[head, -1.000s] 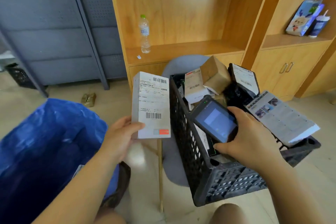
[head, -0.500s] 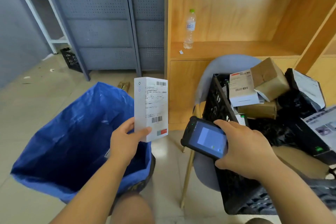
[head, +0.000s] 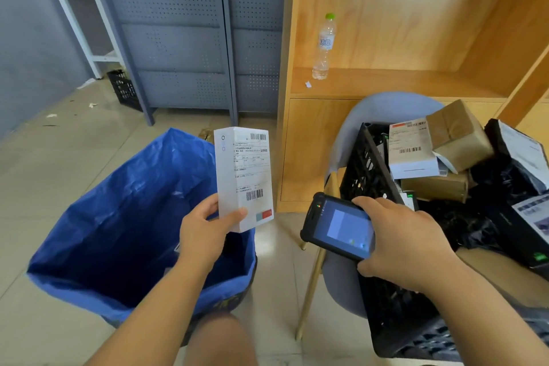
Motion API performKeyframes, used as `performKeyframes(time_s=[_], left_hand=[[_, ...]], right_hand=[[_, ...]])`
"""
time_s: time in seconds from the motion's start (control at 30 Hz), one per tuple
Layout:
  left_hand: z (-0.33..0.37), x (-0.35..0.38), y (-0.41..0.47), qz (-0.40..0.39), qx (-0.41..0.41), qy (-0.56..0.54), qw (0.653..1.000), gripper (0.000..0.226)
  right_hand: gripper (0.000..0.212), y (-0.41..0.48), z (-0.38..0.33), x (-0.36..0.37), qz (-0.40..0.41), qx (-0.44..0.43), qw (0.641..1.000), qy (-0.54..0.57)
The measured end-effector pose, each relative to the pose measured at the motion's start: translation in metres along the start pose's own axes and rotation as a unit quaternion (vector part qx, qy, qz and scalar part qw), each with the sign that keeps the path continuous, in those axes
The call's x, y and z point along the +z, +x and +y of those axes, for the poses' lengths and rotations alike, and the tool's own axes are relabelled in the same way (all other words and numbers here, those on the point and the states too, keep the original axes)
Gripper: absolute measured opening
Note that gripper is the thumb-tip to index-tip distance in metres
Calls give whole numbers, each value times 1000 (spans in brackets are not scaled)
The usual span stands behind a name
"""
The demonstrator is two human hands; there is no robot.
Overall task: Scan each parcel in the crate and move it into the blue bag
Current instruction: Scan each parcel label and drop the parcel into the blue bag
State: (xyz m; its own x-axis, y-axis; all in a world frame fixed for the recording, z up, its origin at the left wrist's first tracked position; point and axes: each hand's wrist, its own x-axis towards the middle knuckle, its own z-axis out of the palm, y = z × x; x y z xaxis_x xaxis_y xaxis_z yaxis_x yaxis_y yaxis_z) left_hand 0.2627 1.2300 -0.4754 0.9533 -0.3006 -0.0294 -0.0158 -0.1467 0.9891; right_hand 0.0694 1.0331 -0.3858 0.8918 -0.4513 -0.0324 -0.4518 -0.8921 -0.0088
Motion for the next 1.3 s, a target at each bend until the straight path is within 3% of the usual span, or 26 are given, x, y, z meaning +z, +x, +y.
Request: performKeyframes(time_s=[0.13, 0.27, 0.4, 0.5, 0.6, 0.73, 1.03, 1.3], left_hand=[[-6, -6, 3, -2, -20, 2, 1000, 25], [-20, -18, 11, 43, -110, 11, 993, 15], [-39, -37, 21, 86, -179, 59, 978, 23], [-48, -50, 26, 84, -150, 133, 976, 34], [-48, -54, 26, 42, -140, 187, 971, 54], [-43, -42, 18, -33, -127, 190, 973, 26], [12, 40, -11, -169, -5, 157, 973, 4], [65, 155, -49, -294, 85, 96, 947, 8]], right_hand=[[88, 4, -5, 2, 1, 4, 1000, 16], [87, 7, -12, 6, 2, -2, 999, 33], [87, 12, -18, 11, -3, -11, 999, 34], [85, 14, -21, 14, -10, -11, 999, 39], [86, 14, -21, 15, -14, -10, 999, 50], [92, 8, -13, 13, -11, 11, 998, 57], [96, -32, 54, -2, 43, 113, 990, 72], [100, -98, 141, -13, 92, 239, 965, 59]])
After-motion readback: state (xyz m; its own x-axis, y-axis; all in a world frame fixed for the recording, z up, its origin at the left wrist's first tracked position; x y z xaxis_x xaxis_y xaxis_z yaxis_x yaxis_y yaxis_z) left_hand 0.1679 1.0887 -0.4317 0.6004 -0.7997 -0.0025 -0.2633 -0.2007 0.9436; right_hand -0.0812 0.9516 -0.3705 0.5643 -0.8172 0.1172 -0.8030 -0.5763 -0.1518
